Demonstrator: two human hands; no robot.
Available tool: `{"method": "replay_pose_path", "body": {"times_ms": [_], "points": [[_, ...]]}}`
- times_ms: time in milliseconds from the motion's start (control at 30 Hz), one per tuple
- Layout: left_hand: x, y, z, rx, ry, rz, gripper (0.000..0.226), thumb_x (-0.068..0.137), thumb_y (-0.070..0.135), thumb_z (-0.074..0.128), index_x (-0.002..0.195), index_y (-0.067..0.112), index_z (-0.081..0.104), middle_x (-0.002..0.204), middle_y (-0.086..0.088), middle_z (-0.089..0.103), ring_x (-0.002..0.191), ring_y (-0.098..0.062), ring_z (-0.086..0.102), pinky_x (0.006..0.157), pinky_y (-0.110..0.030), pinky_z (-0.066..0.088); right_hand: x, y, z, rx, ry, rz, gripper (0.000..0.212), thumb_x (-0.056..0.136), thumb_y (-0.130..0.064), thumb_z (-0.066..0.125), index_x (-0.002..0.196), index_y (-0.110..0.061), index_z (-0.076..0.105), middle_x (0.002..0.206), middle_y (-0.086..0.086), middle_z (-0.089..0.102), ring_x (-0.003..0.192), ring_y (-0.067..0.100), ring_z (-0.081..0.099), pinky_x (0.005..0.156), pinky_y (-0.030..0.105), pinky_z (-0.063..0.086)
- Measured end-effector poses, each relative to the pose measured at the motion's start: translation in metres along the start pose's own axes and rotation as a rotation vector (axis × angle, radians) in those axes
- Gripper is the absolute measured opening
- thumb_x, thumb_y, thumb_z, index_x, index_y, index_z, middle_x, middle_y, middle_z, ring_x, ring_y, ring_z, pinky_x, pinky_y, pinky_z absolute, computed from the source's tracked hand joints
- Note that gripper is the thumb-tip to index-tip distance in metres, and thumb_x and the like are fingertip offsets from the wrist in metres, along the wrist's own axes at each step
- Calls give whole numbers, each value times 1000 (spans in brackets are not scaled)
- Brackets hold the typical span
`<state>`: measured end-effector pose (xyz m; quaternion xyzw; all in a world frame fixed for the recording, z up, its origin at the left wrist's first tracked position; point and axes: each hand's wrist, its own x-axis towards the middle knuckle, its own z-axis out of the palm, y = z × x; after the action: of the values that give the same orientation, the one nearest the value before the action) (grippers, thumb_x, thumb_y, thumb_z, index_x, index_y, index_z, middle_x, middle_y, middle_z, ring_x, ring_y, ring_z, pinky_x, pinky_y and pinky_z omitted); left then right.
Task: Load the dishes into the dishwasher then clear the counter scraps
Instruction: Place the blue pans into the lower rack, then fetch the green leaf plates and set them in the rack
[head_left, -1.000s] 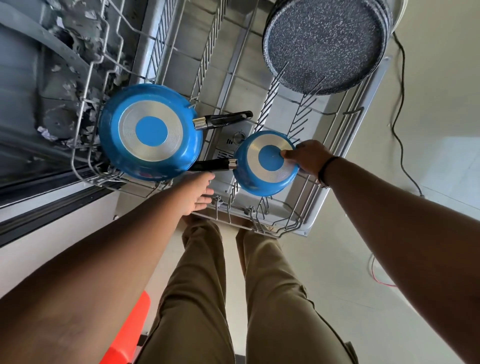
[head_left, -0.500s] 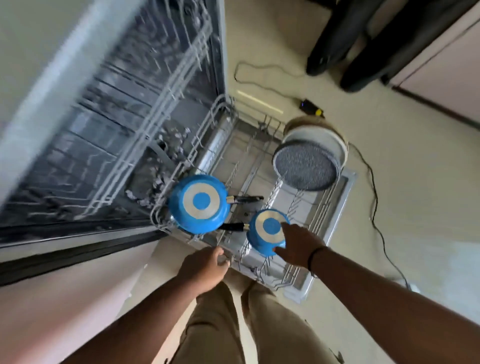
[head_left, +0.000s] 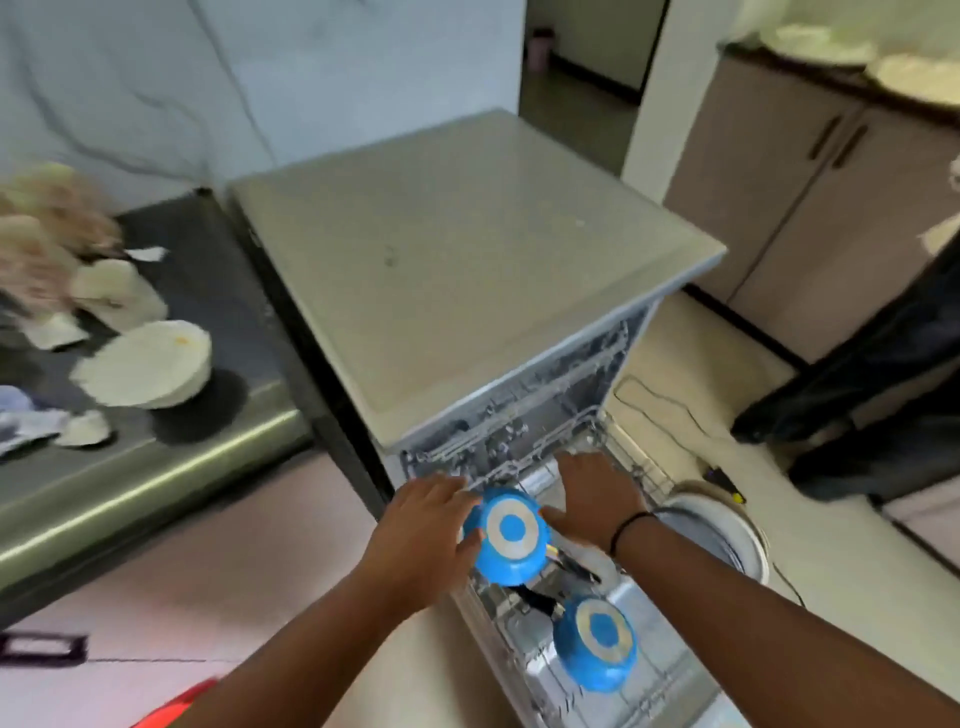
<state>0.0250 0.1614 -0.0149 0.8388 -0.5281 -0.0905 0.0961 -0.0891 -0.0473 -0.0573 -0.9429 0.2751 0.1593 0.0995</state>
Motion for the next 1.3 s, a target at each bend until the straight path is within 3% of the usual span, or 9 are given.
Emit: {"method": "replay_pose_path", "body": {"times_ms": [100, 233, 467, 700, 1100, 1300], "points": [[-21, -17, -56, -29, 199, 4, 44, 89, 43, 51, 129, 27, 56, 140, 4, 51, 132, -19, 43, 113, -33, 24, 0, -32, -40, -53, 134, 10, 83, 80, -64, 53, 145, -19, 27, 144, 8, 41, 135, 28, 34, 106, 41, 37], [-73, -71, -113, -14, 325, -86, 46, 92, 47, 48, 134, 30, 50, 149, 5, 41, 140, -18, 31, 117, -35, 16, -11, -88, -79, -122, 217, 43, 83, 77, -63, 56, 143, -20, 29, 139, 9, 46, 132, 28, 38, 103, 41, 40], [-226, -212, -172, 38, 398, -359, 51, 89, 49, 52, 136, 29, 46, 147, 5, 40, 137, -18, 33, 113, -33, 20, -21, -246, -105, -126, 403, -21, 68, 82, -62, 50, 134, -21, 36, 132, 7, 48, 124, 28, 42, 97, 42, 42], [-323, -319, -197, 23, 391, -648, 57, 90, 53, 48, 142, 29, 38, 154, 2, 31, 142, -19, 26, 116, -38, 22, -18, -427, -119, -129, 514, -318, 72, 80, -64, 53, 137, -22, 39, 135, 7, 48, 128, 26, 41, 100, 39, 42], [-379, -434, -199, -5, 385, -949, 58, 90, 53, 47, 141, 26, 40, 151, 2, 35, 140, -17, 31, 114, -33, 25, 37, -647, -129, 27, 405, -705, 72, 81, -61, 52, 138, -21, 35, 137, 8, 45, 129, 26, 38, 104, 41, 38], [-384, -499, -216, -35, 395, -1138, 54, 90, 50, 49, 138, 26, 43, 146, 4, 40, 135, -17, 36, 109, -31, 29, 94, -755, -128, 43, 245, -842, 70, 84, -51, 54, 142, -18, 33, 140, 10, 42, 130, 28, 39, 106, 39, 36]]}}
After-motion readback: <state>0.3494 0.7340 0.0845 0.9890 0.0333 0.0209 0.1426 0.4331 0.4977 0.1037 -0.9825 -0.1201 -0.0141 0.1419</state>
